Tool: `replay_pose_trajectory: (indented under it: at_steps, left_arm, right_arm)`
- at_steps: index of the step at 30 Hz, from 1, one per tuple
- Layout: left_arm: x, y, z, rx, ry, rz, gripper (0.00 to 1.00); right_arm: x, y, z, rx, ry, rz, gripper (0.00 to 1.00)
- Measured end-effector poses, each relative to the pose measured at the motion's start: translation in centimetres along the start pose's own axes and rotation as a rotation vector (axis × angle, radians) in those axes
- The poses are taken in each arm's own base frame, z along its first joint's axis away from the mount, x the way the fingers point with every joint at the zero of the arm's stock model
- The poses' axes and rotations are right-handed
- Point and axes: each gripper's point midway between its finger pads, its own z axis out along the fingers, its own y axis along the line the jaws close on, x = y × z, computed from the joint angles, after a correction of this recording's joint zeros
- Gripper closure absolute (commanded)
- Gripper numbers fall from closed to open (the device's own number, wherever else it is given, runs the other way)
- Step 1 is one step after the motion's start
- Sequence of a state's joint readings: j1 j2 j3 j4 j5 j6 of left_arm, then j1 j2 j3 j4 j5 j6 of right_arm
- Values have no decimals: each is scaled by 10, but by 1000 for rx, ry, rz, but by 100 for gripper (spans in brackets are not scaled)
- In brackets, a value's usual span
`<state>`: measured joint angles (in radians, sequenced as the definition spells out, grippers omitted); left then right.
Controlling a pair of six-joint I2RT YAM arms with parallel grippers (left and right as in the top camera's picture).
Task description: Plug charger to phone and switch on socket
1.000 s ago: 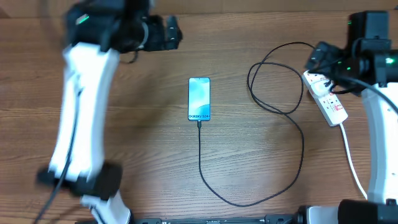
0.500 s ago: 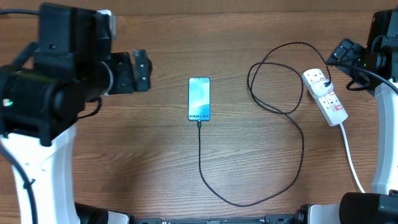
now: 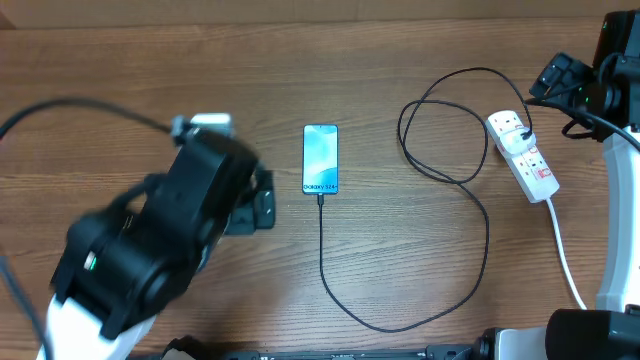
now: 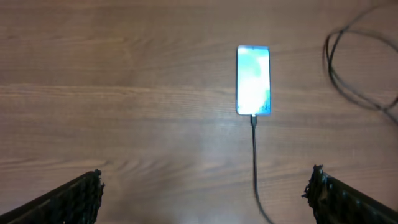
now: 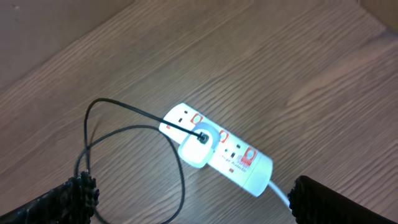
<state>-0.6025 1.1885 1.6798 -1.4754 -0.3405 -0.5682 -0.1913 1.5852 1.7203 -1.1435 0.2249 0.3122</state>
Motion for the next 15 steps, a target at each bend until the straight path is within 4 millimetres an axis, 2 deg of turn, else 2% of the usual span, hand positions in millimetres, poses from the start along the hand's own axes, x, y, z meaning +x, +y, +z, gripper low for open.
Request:
replay_pose_trajectory:
  at_steps: [3,5,8,10,14,15]
  left_arm:
    - [8,8,3,11,-51,-35,0]
    - [9,12,4,11,-73,-56,0]
    - [3,18,6,-11,-103,-87,1]
    - [-1,23,7,-30,-120,-103,0]
    - [-14,28,12,-39,-145,-124,1]
    - [-17,30,15,-42,-145,-125,0]
  right_arm:
    - [-2,-7,7,16,7,-9,0]
    - [-2,-20,21,48,33,-2,0]
    - [1,-40,49,93,94,-3,0]
    - [10,-55,77,117,168,-3,0]
    - [32,-69,116,104,296,6,0]
    - [34,-70,119,100,308,4,0]
